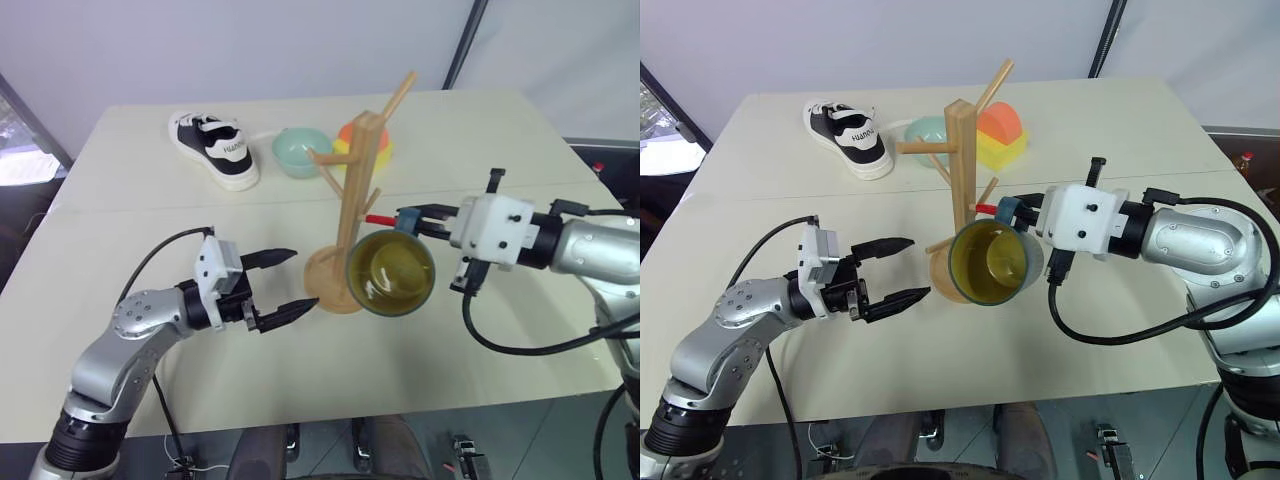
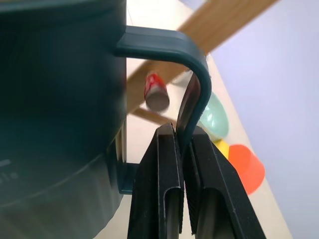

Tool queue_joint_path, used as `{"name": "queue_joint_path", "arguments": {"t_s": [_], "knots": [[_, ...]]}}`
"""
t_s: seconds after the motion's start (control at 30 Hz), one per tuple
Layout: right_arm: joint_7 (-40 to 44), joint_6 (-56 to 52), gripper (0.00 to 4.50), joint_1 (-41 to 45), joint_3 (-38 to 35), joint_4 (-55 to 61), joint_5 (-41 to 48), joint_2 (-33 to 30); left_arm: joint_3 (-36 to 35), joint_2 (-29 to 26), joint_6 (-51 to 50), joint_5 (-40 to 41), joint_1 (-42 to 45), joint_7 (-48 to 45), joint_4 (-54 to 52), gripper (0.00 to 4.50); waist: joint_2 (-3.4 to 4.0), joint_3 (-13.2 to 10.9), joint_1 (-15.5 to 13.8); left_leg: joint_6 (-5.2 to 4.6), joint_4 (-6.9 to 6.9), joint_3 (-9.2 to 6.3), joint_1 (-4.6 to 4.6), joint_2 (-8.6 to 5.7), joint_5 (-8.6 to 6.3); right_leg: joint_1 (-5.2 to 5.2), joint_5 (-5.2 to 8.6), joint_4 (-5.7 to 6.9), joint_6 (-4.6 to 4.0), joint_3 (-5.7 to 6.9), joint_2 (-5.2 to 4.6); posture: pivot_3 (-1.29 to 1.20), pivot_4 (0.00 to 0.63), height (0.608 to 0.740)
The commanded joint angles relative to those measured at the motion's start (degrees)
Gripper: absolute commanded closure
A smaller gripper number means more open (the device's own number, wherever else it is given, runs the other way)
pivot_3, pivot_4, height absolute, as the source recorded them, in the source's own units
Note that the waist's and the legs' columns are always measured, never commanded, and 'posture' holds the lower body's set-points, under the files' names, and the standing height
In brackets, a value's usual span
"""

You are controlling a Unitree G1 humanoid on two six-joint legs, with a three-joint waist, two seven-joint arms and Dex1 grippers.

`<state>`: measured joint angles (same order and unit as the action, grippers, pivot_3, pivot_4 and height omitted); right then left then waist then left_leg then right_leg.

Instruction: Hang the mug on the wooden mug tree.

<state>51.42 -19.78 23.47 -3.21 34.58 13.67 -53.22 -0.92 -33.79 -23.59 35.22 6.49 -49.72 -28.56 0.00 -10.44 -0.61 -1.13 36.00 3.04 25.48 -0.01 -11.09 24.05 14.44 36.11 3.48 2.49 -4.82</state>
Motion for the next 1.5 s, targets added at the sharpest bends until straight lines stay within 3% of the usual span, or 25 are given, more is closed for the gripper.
{"name": "queue_joint_path", "arguments": {"t_s": [0.03,0.47,0.57,0.6,0.73,0.93,1.1,1.37,1.5], "knots": [[-0.5,0.0,4.46,1.9,0.1,0.2,-0.2,0.2,-1.5,-0.5,-0.6,2.1,0.1,0.5,-3.5,0.0,0.0,0.0,-0.1,0.0,0.0,0.0,0.01,0.0,0.0,0.0,0.0,0.0,0.0,0.0,0.0,0.0,0.15,0.74],[-0.2,1.6,4.46,4.7,3.3,-4.0,-1.9,1.5,-2.2,-1.0,-2.7,5.5,1.5,2.8,-7.1,0.0,0.0,0.0,-0.1,-0.11,0.02,0.03,0.0,-0.01,0.07,-0.01,0.0,0.02,0.0,0.0,0.0,0.0,0.15,0.74],[-0.2,1.5,3.45,4.9,3.3,-4.2,-1.6,1.6,-2.1,-1.1,-2.6,5.5,1.6,3.0,-7.1,0.0,0.0,0.0,-0.1,-0.13,0.02,0.03,0.0,0.0,0.08,-0.01,0.0,0.02,0.0,0.0,0.01,0.0,0.15,0.74],[-0.3,1.5,2.71,4.9,3.2,-4.2,-1.7,1.5,-2.1,-1.1,-2.6,5.5,1.7,3.0,-7.1,0.0,-0.01,0.0,-0.1,-0.13,0.02,0.03,0.0,-0.01,0.08,-0.01,0.0,0.02,0.0,0.0,0.01,0.0,0.15,0.74],[-0.5,2.5,1.15,4.6,2.1,-4.3,-2.3,0.8,-2.0,-1.1,-2.6,5.4,1.9,2.9,-6.9,0.0,0.0,0.0,-0.1,-0.13,0.04,0.03,-0.01,-0.01,0.08,-0.02,0.0,0.02,0.0,0.0,0.01,0.0,0.15,0.74],[-0.4,1.3,1.15,0.4,-6.4,-6.3,0.8,-0.2,-2.5,-1.1,-2.4,5.0,1.4,3.3,-5.5,0.0,-0.06,0.0,-0.2,-0.13,0.03,0.03,0.0,-0.01,0.08,-0.04,0.0,0.02,0.0,0.01,0.01,0.0,0.15,0.74],[-3.4,-1.0,1.15,-10.0,-18.2,-14.2,9.6,8.4,-5.7,1.7,-1.6,3.2,-1.6,8.3,0.0,0.0,-0.2,0.1,-0.2,-0.15,0.02,0.02,-0.12,0.0,0.07,-0.19,-0.01,0.01,0.0,0.01,0.0,0.0,0.15,0.74],[-10.4,2.1,1.15,-16.6,-20.4,-26.1,13.9,24.2,-9.3,7.7,5.3,-8.5,-5.7,20.8,10.7,0.0,-0.12,0.1,0.2,-0.05,0.05,0.03,-0.18,0.02,0.01,-0.17,-0.18,0.06,0.26,0.0,0.0,0.0,0.15,0.74],[-11.5,5.8,1.15,-16.4,-18.3,-30.7,12.3,27.9,-8.7,9.9,8.2,-12.8,-7.2,23.9,13.9,0.0,-0.13,0.1,0.1,-0.01,0.03,0.04,-0.13,0.02,-0.02,-0.11,-0.19,0.04,0.25,0.0,-0.03,0.0,0.15,0.74]]}}
